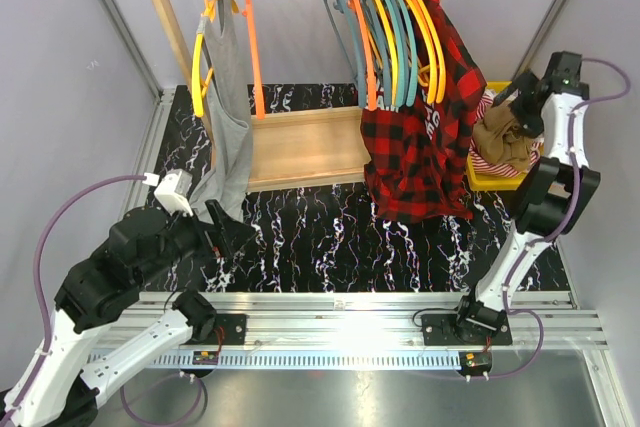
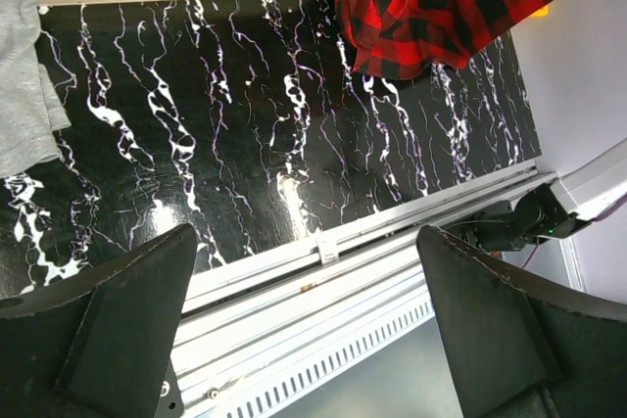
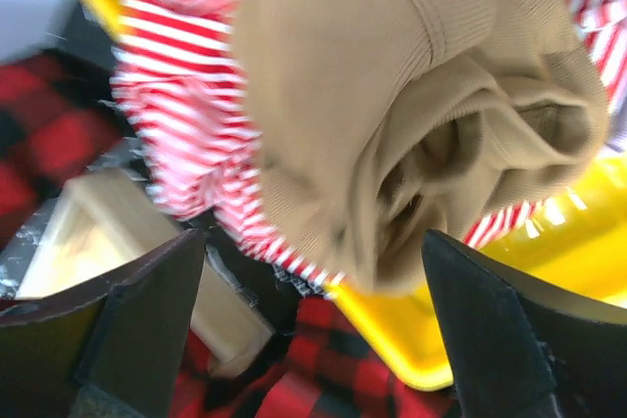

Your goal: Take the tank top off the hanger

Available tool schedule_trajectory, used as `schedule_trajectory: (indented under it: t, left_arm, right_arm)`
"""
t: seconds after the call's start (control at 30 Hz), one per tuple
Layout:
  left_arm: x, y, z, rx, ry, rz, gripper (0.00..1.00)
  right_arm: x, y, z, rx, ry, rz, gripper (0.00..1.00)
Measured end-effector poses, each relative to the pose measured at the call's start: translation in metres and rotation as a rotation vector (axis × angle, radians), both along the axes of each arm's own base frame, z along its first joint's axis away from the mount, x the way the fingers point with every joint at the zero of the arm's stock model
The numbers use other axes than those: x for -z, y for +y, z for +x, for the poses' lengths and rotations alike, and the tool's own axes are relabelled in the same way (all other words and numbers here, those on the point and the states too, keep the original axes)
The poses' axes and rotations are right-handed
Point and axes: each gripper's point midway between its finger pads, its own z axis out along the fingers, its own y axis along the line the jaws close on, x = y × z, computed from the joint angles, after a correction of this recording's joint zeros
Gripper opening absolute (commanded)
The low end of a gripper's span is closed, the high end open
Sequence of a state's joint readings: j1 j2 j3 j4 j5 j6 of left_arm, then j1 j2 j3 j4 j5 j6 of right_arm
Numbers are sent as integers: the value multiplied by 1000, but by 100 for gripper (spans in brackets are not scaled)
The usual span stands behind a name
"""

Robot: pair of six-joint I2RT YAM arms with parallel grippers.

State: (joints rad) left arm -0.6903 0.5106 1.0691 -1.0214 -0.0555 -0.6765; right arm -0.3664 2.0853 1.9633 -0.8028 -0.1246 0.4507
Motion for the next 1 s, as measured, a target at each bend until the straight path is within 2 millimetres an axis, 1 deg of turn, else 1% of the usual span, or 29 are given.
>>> schedule_trajectory:
  t: [0.03,0.13,0.17,0.2,0.23,0.27,0.3,0.33,0.37,0.43,0.47,0.53,0.6,0.63,0.67,0.7,0.73,0.77,0.83,0.87,0.9,0.93,1.0]
  left_arm:
    - [0,0,0,-1,0,-3,99]
    - [-3,-3,0,10,-8,-15,99]
    - [-6,-4,-1,18,-12,-22,99]
    - [-9,-6,-1,29,-20,-30,99]
    - [-13,-7,-2,41,-28,-36,99]
    - [-18,-8,-3,52,-37,-39,99]
    - [-25,-9,-3,62,-55,-45,99]
    - [-34,-9,-4,71,-74,-50,99]
    - [-46,-10,-3,79,-104,-61,99]
    - [-72,-10,-3,99,-170,-73,99]
    - [-86,-9,-3,106,-207,-75,99]
    - [-118,-7,-3,114,-278,-80,99]
    - [-161,-2,0,101,-370,-79,99]
    - [-182,1,3,85,-409,-71,99]
    - [-203,8,7,54,-450,-61,99]
    - [-221,13,10,26,-482,-53,99]
    - [-241,19,16,-14,-519,-42,99]
    - [-257,27,21,-60,-549,-29,99]
    - [-278,38,34,-143,-574,21,99]
    - [-283,42,43,-183,-580,52,99]
    - [-283,42,54,-211,-570,93,99]
    - [-278,42,65,-234,-555,137,99]
    - [-258,36,90,-260,-502,253,99]
  right_arm:
    - [-17,-1,-1,4,-26,-15,100]
    - [-83,-1,-10,20,-135,-72,100]
    - [-110,1,-16,24,-182,-92,100]
    - [-141,4,-26,30,-239,-114,100]
    - [-163,7,-36,33,-280,-129,100]
    - [-191,13,-50,34,-337,-148,100]
    - [-218,19,-65,36,-393,-165,100]
    - [-248,27,-85,35,-459,-186,100]
    - [-270,35,-101,31,-511,-198,100]
    - [-317,59,-142,-8,-649,-218,100]
    - [-337,76,-164,-49,-721,-215,100]
    - [-367,117,-199,-179,-862,-171,100]
    - [-391,169,-233,-359,-1010,-64,100]
    - [-398,196,-247,-469,-1076,13,100]
    - [-400,221,-263,-582,-1117,89,100]
    - [-392,242,-273,-689,-1116,164,100]
    - [-383,255,-278,-760,-1093,220,100]
    - [-369,272,-285,-848,-1038,297,100]
    - [-348,291,-290,-945,-942,384,100]
    - [-338,300,-295,-994,-894,421,100]
    - [-325,307,-296,-1021,-838,454,100]
    - [-310,312,-299,-1040,-785,480,100]
    - [-283,320,-309,-1067,-684,525,100]
